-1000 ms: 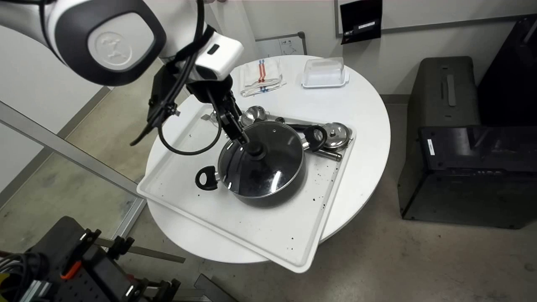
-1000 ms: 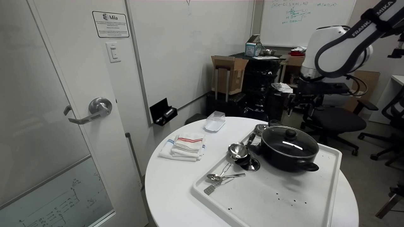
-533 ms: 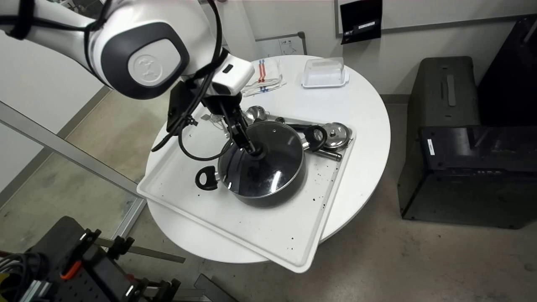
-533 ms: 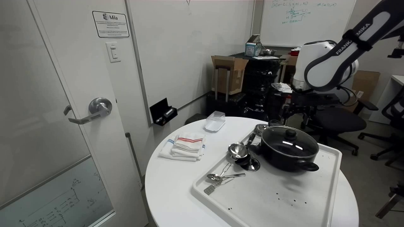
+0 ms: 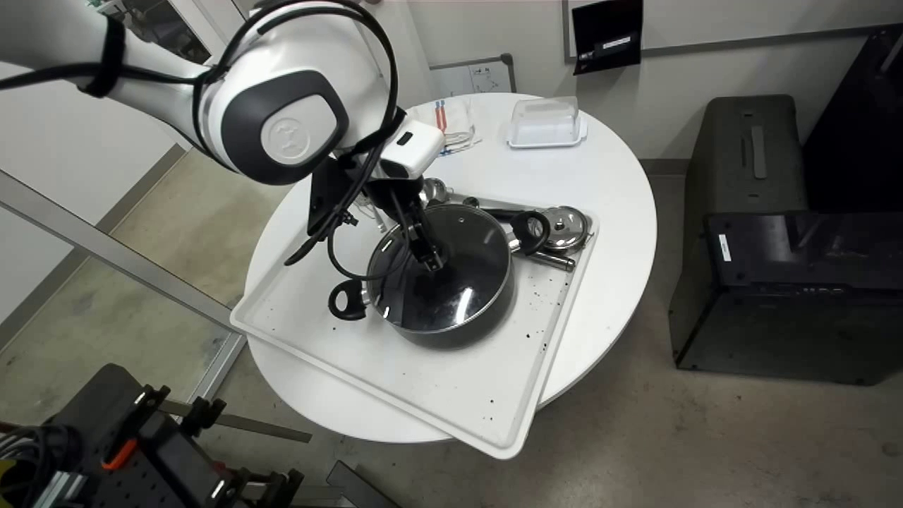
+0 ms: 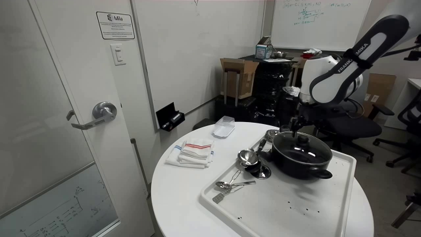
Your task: Remove the lid from the pot
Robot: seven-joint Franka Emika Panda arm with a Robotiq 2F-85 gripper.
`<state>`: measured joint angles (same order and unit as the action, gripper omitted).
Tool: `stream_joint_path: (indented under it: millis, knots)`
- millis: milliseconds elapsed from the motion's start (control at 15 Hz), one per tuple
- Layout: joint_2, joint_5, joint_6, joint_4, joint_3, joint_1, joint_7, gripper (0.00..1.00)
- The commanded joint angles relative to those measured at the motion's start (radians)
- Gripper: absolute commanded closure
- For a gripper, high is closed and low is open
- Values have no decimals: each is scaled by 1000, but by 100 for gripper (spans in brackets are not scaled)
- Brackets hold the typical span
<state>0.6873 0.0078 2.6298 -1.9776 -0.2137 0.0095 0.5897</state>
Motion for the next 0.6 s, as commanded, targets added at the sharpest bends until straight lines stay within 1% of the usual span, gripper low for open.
stream_joint_path:
  millis: [0, 133, 200, 267, 333, 400, 533]
  knots:
    - [33, 16, -10, 36, -24, 24, 9, 0]
    - [35, 17, -14, 37, -25, 24, 7, 0]
    - [35, 17, -13, 36, -25, 25, 6, 3]
    - [34, 17, -14, 36, -25, 24, 4, 10]
    - [31, 18, -13, 33, -23, 23, 0, 28]
    - [29, 19, -15, 31, -22, 23, -1, 32]
    - [23, 19, -17, 26, -20, 23, -4, 45]
